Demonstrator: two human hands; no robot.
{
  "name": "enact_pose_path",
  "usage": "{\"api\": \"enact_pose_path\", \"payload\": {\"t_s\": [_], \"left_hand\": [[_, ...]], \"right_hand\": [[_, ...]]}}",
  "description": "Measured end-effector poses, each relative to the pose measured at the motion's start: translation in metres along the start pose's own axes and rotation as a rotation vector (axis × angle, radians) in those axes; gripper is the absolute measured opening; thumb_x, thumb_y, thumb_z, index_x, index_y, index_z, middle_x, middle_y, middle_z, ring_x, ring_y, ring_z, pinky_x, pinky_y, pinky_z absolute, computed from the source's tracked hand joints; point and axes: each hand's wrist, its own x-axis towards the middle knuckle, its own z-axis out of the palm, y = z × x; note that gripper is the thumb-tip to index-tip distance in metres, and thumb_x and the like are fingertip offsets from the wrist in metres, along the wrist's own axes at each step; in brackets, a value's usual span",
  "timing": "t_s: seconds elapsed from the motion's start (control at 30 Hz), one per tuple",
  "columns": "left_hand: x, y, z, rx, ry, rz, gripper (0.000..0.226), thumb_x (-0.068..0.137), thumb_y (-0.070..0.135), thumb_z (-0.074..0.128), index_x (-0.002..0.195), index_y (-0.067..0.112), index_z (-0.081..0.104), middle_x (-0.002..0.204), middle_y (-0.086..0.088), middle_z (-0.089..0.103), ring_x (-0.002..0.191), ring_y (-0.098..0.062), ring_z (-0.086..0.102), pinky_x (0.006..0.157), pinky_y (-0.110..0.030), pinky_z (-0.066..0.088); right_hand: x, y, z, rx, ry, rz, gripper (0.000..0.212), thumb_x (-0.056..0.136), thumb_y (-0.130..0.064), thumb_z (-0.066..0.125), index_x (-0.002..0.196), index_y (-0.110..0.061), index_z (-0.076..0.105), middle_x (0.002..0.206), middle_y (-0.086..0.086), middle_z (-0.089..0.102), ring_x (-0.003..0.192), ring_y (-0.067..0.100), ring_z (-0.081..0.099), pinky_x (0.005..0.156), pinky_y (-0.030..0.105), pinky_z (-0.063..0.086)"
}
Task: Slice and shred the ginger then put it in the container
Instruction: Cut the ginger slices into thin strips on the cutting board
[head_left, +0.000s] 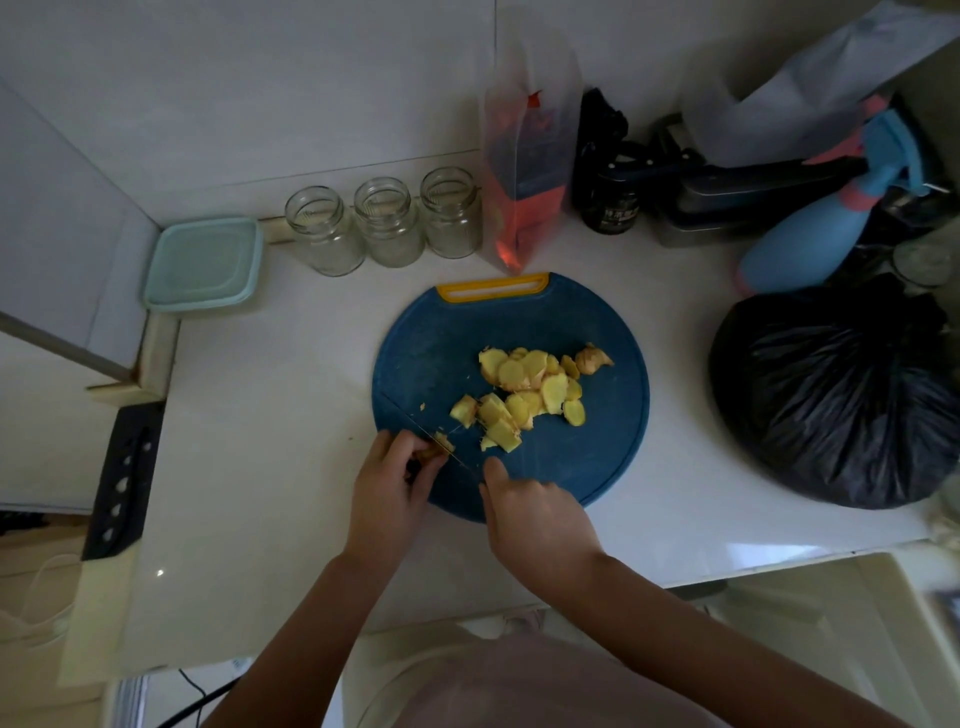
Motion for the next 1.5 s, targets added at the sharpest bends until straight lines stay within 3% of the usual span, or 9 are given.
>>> {"api": "enact_pose_path", "payload": {"t_s": [0.2, 0.37, 0.6, 0.73, 0.8, 1.07, 1.3, 1.4, 1.5], "left_hand": [[0.001, -0.002, 0.001, 0.026, 0.002, -0.003, 0.015, 0.078, 0.004, 0.074, 0.08, 0.005, 0.06, 0.081, 0.006, 0.047, 0.062, 0.002, 0.047, 0.061, -0.003, 0.038], [0.001, -0.001, 0.001, 0.02, -0.011, 0.005, 0.015, 0.078, 0.004, 0.075, 0.08, 0.005, 0.06, 0.081, 0.008, 0.045, 0.066, 0.004, 0.051, 0.06, -0.003, 0.039], [0.002, 0.0, 0.0, -0.006, -0.013, -0.013, 0.015, 0.076, 0.006, 0.077, 0.081, 0.006, 0.062, 0.082, 0.01, 0.047, 0.077, 0.01, 0.052, 0.063, -0.001, 0.038], [0.003, -0.001, -0.001, -0.036, -0.015, -0.013, 0.017, 0.075, 0.006, 0.078, 0.082, 0.008, 0.062, 0.083, 0.006, 0.052, 0.076, 0.008, 0.051, 0.065, -0.003, 0.038], [0.004, -0.001, -0.002, -0.045, -0.02, -0.026, 0.018, 0.075, 0.006, 0.078, 0.082, 0.009, 0.062, 0.083, 0.004, 0.054, 0.076, 0.007, 0.052, 0.065, -0.003, 0.038], [0.005, 0.002, -0.002, 0.003, -0.054, 0.043, 0.012, 0.079, 0.015, 0.065, 0.086, 0.005, 0.062, 0.084, 0.005, 0.047, 0.069, -0.005, 0.046, 0.062, -0.008, 0.039], [0.008, -0.001, -0.003, 0.006, -0.099, 0.044, 0.015, 0.079, 0.001, 0.07, 0.092, 0.005, 0.064, 0.087, 0.002, 0.051, 0.075, -0.005, 0.048, 0.068, -0.005, 0.04], [0.009, -0.001, -0.002, -0.012, -0.084, 0.057, 0.008, 0.08, 0.013, 0.066, 0.082, 0.009, 0.059, 0.083, 0.008, 0.045, 0.071, -0.004, 0.047, 0.065, -0.009, 0.04], [0.008, -0.002, -0.002, -0.025, -0.09, 0.024, 0.012, 0.082, 0.008, 0.069, 0.081, 0.01, 0.058, 0.081, 0.012, 0.043, 0.072, -0.005, 0.049, 0.064, -0.011, 0.04]], "right_hand": [[-0.001, -0.002, 0.0, -0.02, -0.016, 0.009, 0.01, 0.101, -0.015, 0.035, 0.111, -0.015, 0.038, 0.06, -0.003, 0.032, 0.047, 0.015, 0.028, 0.042, 0.027, 0.02], [0.001, -0.002, -0.001, -0.001, -0.025, 0.015, 0.009, 0.101, -0.015, 0.036, 0.109, -0.015, 0.038, 0.06, -0.003, 0.033, 0.047, 0.015, 0.029, 0.042, 0.027, 0.02], [0.003, -0.001, -0.003, 0.036, -0.037, 0.002, 0.012, 0.103, -0.02, 0.033, 0.11, -0.013, 0.04, 0.061, -0.004, 0.033, 0.063, 0.026, 0.05, 0.044, 0.025, 0.025], [0.002, -0.001, -0.006, 0.057, -0.033, 0.016, 0.018, 0.105, -0.025, 0.029, 0.111, -0.013, 0.041, 0.068, 0.002, 0.046, 0.077, 0.032, 0.064, 0.048, 0.03, 0.03], [0.001, -0.002, -0.005, 0.042, -0.033, 0.017, 0.016, 0.104, -0.023, 0.031, 0.112, -0.012, 0.04, 0.063, -0.002, 0.037, 0.076, 0.031, 0.064, 0.044, 0.028, 0.025], [0.004, -0.01, -0.007, 0.023, -0.077, 0.008, 0.02, 0.097, -0.006, 0.036, 0.116, -0.01, 0.039, 0.062, -0.003, 0.032, 0.061, 0.023, 0.043, 0.049, 0.03, 0.03], [0.009, -0.021, -0.022, 0.065, -0.166, 0.059, 0.033, 0.091, 0.001, 0.038, 0.123, -0.006, 0.038, 0.089, 0.012, 0.059, 0.088, 0.033, 0.062, 0.065, 0.034, 0.038], [0.018, -0.021, -0.028, 0.096, -0.207, 0.067, 0.023, 0.09, 0.002, 0.039, 0.111, -0.009, 0.04, 0.082, 0.009, 0.052, 0.089, 0.033, 0.061, 0.065, 0.035, 0.039], [0.022, -0.02, -0.027, 0.113, -0.205, 0.05, 0.02, 0.09, 0.002, 0.04, 0.106, -0.01, 0.041, 0.069, 0.0, 0.034, 0.073, 0.026, 0.049, 0.063, 0.034, 0.039]]}}
